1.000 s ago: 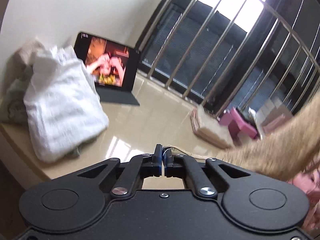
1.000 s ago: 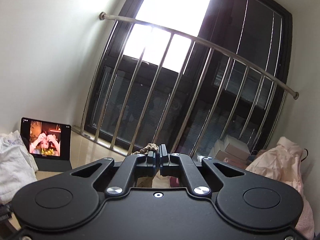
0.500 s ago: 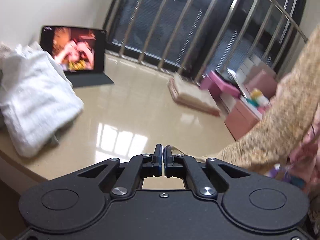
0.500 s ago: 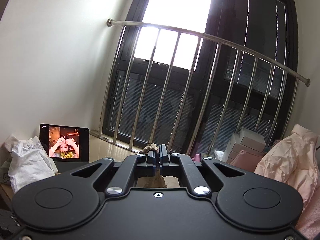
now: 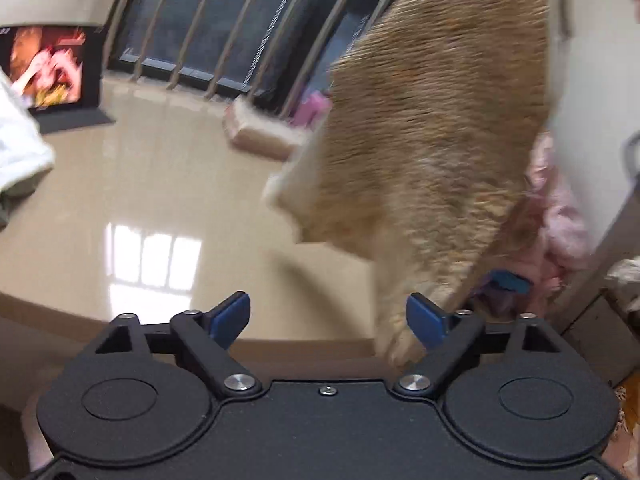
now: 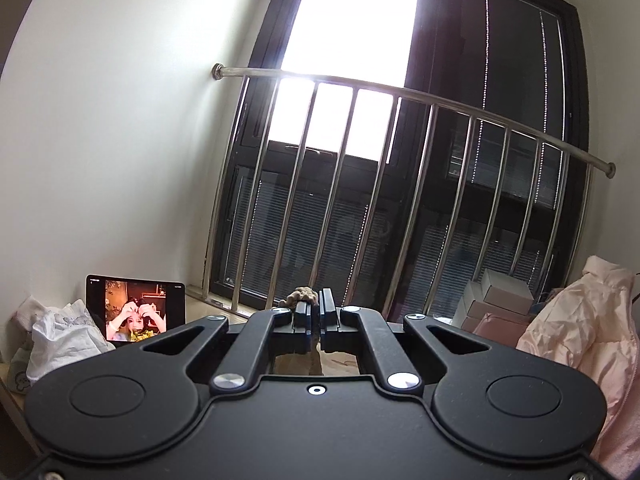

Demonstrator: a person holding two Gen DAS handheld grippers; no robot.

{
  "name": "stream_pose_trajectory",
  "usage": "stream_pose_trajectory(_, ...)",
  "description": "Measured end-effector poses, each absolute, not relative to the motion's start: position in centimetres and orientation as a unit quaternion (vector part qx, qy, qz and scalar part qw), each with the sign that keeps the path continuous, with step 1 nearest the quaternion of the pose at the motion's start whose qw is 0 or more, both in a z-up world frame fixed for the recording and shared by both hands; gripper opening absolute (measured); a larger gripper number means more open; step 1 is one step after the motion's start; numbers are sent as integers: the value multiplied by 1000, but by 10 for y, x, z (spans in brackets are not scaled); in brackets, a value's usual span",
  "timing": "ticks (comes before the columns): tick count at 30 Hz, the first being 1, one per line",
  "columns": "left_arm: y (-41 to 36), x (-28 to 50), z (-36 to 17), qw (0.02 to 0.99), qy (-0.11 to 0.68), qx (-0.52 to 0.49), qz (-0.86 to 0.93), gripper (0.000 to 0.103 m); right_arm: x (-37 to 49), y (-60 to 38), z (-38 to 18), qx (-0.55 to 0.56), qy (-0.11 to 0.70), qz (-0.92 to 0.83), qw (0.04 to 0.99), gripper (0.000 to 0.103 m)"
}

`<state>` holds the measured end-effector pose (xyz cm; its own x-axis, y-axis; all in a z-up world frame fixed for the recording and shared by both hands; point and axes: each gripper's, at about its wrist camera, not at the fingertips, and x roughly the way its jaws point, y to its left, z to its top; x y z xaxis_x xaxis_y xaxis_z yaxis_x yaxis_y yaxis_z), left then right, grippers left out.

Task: Fold clothes
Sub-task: 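Lift the beige top high with both grippers and shake it out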

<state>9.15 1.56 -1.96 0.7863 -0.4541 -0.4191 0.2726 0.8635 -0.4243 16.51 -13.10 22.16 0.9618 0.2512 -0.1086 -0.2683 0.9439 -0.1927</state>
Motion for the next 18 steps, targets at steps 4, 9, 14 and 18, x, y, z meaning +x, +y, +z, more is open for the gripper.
stream_pose_trajectory(4,6,75,-15,930,243,-160,-224,90,164,-131,223,-96,42,136,985,3)
stream_pose_trajectory(9,-7,78,-18,940,246,-134,-197,90,160,-129,226,-83,38,145,985,3)
stream_pose_trajectory(14,-19,90,-20,939,256,-136,-187,90,155,-123,229,-76,32,147,986,3)
stream_pose_trajectory(18,-26,88,-17,937,254,-128,-201,90,154,-114,228,-85,32,148,985,3)
